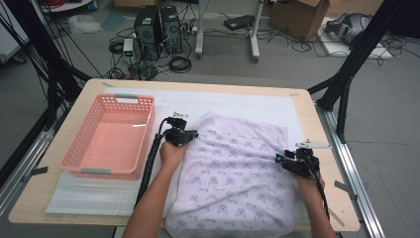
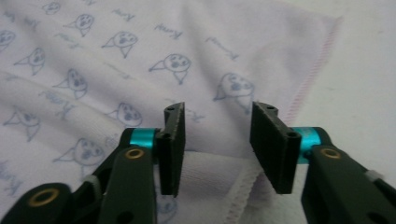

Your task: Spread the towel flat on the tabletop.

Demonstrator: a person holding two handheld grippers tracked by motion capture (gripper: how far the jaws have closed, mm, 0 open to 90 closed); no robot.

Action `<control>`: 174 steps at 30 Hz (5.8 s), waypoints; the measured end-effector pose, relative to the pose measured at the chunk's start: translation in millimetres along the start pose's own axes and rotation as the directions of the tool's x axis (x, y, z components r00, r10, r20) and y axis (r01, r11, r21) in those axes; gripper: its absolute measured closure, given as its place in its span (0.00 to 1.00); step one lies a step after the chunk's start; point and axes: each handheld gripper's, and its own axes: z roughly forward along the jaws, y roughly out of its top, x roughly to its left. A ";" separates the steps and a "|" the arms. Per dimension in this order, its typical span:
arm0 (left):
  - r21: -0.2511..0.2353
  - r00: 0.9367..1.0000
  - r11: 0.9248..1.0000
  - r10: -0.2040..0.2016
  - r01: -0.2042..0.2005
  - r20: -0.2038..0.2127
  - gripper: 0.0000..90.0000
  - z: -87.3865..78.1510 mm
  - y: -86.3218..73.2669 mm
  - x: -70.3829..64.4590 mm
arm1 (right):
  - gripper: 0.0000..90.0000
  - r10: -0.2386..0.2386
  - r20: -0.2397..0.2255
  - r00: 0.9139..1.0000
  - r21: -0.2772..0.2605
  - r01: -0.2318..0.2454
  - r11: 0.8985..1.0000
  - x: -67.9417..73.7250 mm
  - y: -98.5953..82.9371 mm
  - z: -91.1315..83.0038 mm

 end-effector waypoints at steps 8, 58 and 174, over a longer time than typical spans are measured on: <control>-0.113 0.989 0.992 -0.062 0.046 -0.136 0.98 -13.9 7.3 21.0 | 0.97 -0.187 -0.054 0.981 0.035 0.189 0.981 13.4 11.2 14.1; -0.104 0.997 0.992 0.065 -0.070 -0.045 0.69 -48.8 -40.4 -4.2 | 0.49 -0.084 -0.071 0.994 -0.038 0.081 0.996 24.2 -17.6 -23.0; -0.121 0.996 0.991 0.067 -0.060 0.057 0.58 -67.6 -30.3 3.9 | 0.71 -0.096 -0.038 0.995 -0.024 0.095 0.995 27.2 -45.9 -70.1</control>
